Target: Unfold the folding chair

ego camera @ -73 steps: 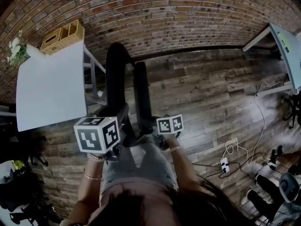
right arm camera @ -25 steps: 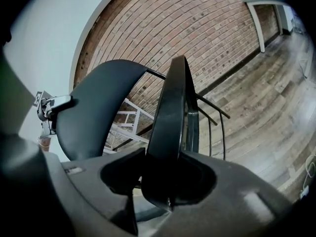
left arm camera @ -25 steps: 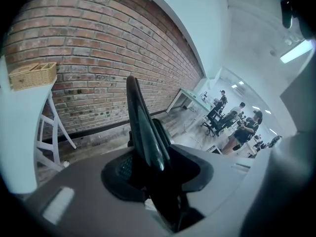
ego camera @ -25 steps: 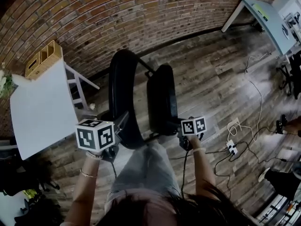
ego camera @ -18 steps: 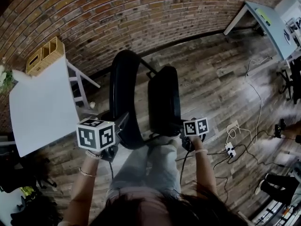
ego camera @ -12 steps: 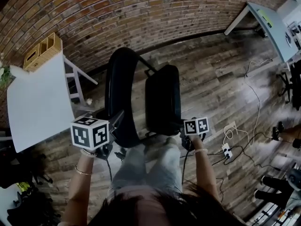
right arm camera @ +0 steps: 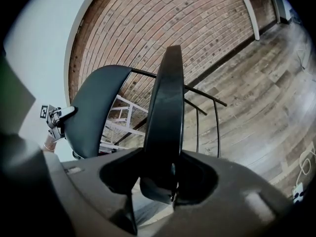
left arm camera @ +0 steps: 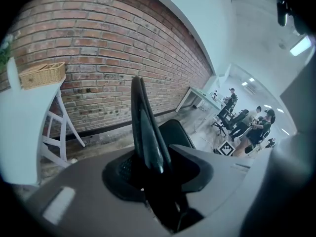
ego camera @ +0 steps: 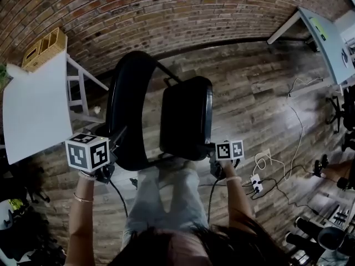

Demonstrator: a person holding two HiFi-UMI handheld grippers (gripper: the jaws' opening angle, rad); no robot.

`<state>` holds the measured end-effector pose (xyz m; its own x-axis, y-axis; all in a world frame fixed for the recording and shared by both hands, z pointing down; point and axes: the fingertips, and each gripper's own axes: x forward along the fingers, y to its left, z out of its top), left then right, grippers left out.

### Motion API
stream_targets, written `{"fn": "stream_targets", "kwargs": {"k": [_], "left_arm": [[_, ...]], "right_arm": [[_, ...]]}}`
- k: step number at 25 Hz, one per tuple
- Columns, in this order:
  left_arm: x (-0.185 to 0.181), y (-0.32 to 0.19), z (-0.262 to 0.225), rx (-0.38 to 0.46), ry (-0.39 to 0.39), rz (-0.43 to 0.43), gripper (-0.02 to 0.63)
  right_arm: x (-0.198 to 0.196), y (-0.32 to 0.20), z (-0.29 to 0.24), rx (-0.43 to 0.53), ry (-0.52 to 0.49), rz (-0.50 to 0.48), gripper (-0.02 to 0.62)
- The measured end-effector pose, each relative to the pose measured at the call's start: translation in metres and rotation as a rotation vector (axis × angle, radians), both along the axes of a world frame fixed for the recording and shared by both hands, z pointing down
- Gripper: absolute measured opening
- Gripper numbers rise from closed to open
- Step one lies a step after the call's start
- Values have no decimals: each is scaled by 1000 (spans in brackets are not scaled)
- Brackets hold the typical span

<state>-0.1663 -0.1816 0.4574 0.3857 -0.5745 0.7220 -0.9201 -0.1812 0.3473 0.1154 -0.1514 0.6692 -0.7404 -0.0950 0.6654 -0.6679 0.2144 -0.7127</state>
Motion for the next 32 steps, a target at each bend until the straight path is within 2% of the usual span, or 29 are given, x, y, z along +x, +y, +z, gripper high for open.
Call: {"fn": "stream_targets", "kwargs": {"k": [8,16,22,32], "left_arm": [[-21,-3,23,-24,-49,-59,135],[-45,-1,47,-44,-46,-97,140],[-51,5,66,-69,4,-103,141],[-63,5,90,-88,42,-122,144]], "right_arm": [[28,-4,21,-50,-16,-15,193],[48,-4,37,-77,-60,-22,196],[61,-5,50,-90,-76,-19,199],[84,-8,69,-121,-99,-23,207]]}}
